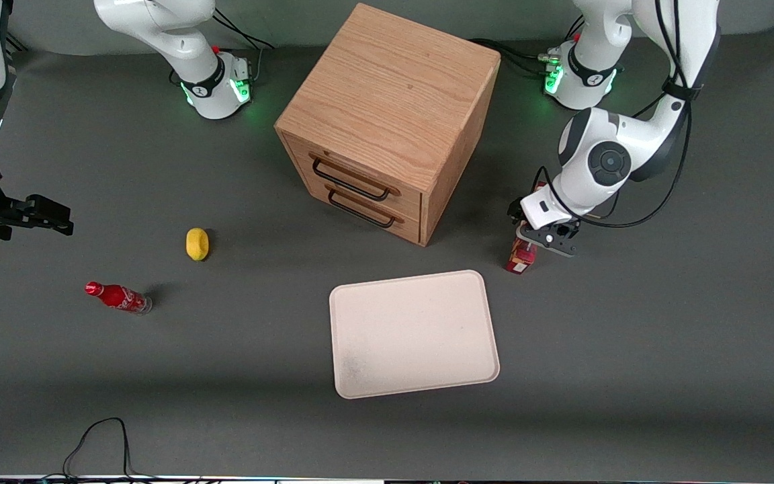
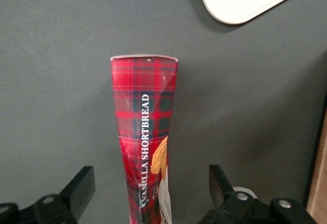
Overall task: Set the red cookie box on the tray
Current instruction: 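Close the left gripper on the cookie box's end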
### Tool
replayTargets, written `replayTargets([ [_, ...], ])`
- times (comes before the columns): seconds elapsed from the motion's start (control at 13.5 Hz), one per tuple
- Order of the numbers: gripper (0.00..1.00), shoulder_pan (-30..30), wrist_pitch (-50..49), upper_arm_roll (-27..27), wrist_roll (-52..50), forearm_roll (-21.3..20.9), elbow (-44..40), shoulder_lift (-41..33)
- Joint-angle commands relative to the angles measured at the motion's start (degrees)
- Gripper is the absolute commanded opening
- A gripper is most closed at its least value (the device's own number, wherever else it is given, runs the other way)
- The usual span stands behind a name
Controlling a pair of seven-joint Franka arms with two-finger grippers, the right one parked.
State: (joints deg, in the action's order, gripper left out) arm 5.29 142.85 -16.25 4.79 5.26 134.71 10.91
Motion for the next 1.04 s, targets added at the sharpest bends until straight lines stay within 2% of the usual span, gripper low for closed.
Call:
replayTargets([
  [0.0, 0.99, 1.1, 1.5, 0.3, 0.8, -0.1, 1.3, -0.6],
  [0.37, 0.99, 1.2, 1.6, 0.3, 1.0, -0.1, 1.3, -0.2],
  [0.44, 0.88, 1.1, 1.6, 0.3, 1.7, -0.1, 1.3, -0.2],
  [0.52, 0.49, 1.1, 1.6, 0.3, 2.3, -0.1, 1.3, -0.2],
  [0.59, 0.0, 1.0, 1.4, 0.3, 2.8, -0.1, 1.3, -0.2],
  [0.96, 0.0, 0.9, 1.2, 0.3, 2.9, -0.1, 1.3, -0.3],
])
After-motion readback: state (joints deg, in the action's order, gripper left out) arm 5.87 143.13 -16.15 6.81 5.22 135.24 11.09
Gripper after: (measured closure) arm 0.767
